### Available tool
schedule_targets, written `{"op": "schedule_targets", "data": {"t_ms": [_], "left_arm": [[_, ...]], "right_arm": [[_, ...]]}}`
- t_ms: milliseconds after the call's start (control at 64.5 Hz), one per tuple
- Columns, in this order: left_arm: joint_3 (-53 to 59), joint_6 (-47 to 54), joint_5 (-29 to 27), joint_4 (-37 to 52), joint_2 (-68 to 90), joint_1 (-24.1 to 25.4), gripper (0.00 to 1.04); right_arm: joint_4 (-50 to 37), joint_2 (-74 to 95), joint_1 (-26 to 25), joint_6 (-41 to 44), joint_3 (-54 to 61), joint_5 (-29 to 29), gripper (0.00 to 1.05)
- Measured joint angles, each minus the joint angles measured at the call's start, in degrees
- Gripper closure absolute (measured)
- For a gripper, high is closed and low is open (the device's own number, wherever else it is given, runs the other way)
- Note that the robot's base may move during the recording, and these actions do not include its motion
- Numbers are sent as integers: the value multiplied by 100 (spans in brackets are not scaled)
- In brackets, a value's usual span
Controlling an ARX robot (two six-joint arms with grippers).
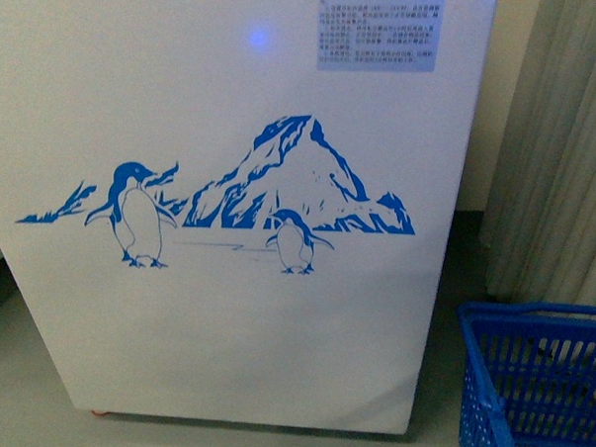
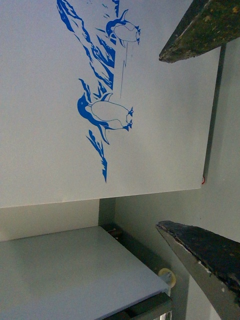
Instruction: Put drink in fridge
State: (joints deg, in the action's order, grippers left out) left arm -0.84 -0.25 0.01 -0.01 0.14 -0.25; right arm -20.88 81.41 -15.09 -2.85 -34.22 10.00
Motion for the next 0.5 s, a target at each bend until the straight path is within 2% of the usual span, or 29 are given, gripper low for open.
{"op": "schedule_targets", "data": {"t_ms": [232, 248, 418, 496], "left_arm": [[0, 0, 0, 0, 0, 0, 8], [0, 0, 0, 0, 0, 0, 8], [0, 0, 0, 0, 0, 0, 8], [0, 0, 0, 0, 0, 0, 8]], "right_arm": [[1091, -2973, 232, -448, -243, 9, 64], [1471, -3976, 474, -603, -262, -72, 64], [1902, -5093, 957, -640, 90, -131, 64], [1930, -5182, 1012, -638, 153, -111, 64]]}}
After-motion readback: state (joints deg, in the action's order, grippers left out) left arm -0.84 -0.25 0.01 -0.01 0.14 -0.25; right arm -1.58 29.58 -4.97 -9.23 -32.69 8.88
